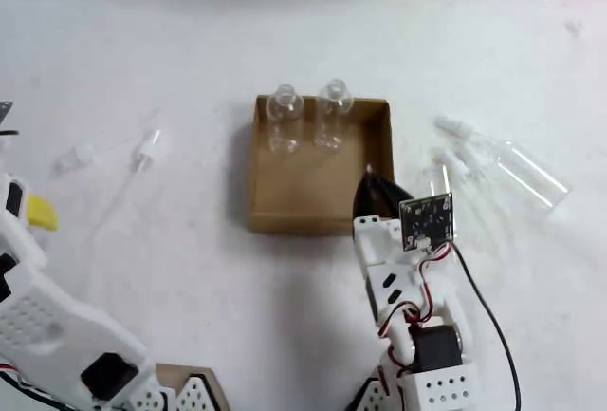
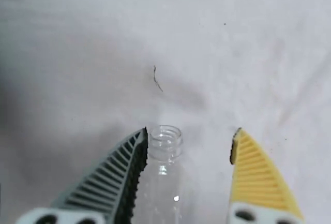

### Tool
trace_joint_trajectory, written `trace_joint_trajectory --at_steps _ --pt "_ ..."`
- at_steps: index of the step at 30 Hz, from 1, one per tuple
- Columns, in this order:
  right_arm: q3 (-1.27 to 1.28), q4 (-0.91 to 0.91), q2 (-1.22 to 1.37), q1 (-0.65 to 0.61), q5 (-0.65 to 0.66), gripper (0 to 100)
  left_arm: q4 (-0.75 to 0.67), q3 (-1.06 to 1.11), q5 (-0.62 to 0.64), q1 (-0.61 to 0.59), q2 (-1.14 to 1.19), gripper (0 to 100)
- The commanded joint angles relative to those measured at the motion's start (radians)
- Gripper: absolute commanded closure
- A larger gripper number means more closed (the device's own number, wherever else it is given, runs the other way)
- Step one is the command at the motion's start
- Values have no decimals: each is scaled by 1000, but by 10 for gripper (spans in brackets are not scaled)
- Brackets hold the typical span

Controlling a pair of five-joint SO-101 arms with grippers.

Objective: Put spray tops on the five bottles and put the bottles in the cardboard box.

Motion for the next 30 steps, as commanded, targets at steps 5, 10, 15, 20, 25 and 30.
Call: trace_joint_trajectory --at_steps 5,10,15,20,25,30 --pt "-9 -25 -8 5 8 981 -117 100 -28 -5 -8 759" --pt "-9 -25 -8 5 8 981 -115 101 -25 -5 -18 771" --pt "-9 -25 -8 5 8 981 -115 101 -28 -4 -19 854" --pt "-9 -25 -8 5 8 981 -104 101 -18 7 -21 861" --pt "-9 -25 -8 5 8 981 5 28 -18 18 -21 877" --pt "-9 -25 -8 7 8 981 110 -64 -18 19 -13 971"
